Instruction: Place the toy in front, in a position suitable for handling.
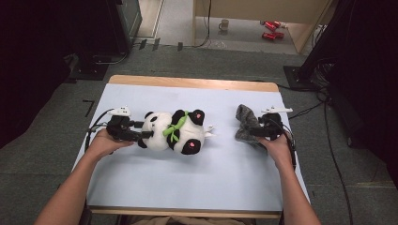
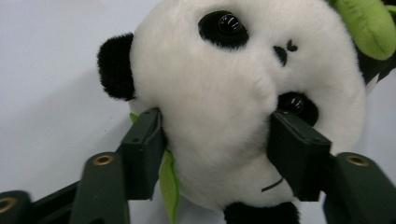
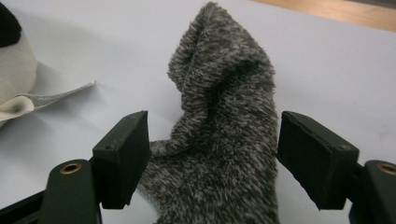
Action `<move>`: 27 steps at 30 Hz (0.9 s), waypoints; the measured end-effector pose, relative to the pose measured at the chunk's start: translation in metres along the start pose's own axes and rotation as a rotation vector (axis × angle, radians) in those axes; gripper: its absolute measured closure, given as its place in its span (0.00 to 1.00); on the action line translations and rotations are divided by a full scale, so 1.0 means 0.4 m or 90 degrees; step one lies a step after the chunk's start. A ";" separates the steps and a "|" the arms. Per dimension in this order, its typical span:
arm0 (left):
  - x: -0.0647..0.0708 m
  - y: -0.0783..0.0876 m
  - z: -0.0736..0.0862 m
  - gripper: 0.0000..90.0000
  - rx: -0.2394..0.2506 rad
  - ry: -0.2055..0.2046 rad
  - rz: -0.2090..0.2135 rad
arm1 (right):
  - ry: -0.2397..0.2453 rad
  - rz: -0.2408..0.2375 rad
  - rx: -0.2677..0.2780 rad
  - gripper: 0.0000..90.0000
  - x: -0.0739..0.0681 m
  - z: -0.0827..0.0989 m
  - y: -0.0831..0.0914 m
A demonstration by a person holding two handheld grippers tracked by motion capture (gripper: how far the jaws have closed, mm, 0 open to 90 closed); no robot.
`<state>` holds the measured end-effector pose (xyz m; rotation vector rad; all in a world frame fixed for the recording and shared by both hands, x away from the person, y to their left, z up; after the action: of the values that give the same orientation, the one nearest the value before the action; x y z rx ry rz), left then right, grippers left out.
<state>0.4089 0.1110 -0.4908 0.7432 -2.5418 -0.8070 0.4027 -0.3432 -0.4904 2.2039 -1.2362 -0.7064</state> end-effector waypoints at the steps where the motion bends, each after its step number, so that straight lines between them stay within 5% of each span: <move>1: 0.005 -0.001 0.002 0.47 0.005 0.002 -0.001 | 0.000 0.000 0.000 0.28 0.000 0.000 0.000; 11: 0.026 0.001 0.008 0.73 0.017 0.025 -0.023 | -0.008 0.030 -0.034 0.33 0.024 0.023 -0.054; 15: 0.029 0.003 0.007 0.83 0.018 0.034 -0.028 | -0.030 0.007 -0.061 0.44 0.034 0.040 -0.070; 16: 0.030 0.004 0.007 0.84 0.016 0.043 -0.026 | -0.050 -0.015 -0.061 0.56 0.036 0.042 -0.072; 17: 0.031 0.005 0.006 0.84 0.016 0.041 -0.026 | -0.050 -0.015 -0.061 0.56 0.036 0.042 -0.072; 21: 0.040 0.007 0.008 0.88 0.016 0.063 -0.011 | -0.052 -0.027 -0.049 0.82 0.036 0.030 -0.052; 27: 0.051 0.009 0.004 0.90 0.021 0.070 -0.014 | -0.053 -0.035 -0.019 0.85 0.024 0.004 -0.015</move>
<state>0.3908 0.1023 -0.4859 0.8038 -2.4576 -0.7127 0.4099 -0.3493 -0.4972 2.2105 -1.2014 -0.8420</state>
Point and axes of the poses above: each handheld gripper's, and its own axes: y roughly backward along the jaws, z roughly out of its underside, x roughly to its right, the point moved 6 cm from there along -y, roughly forward along the jaws, and after that the axes turned 6 degrees about -z, right-handed, at the moved point
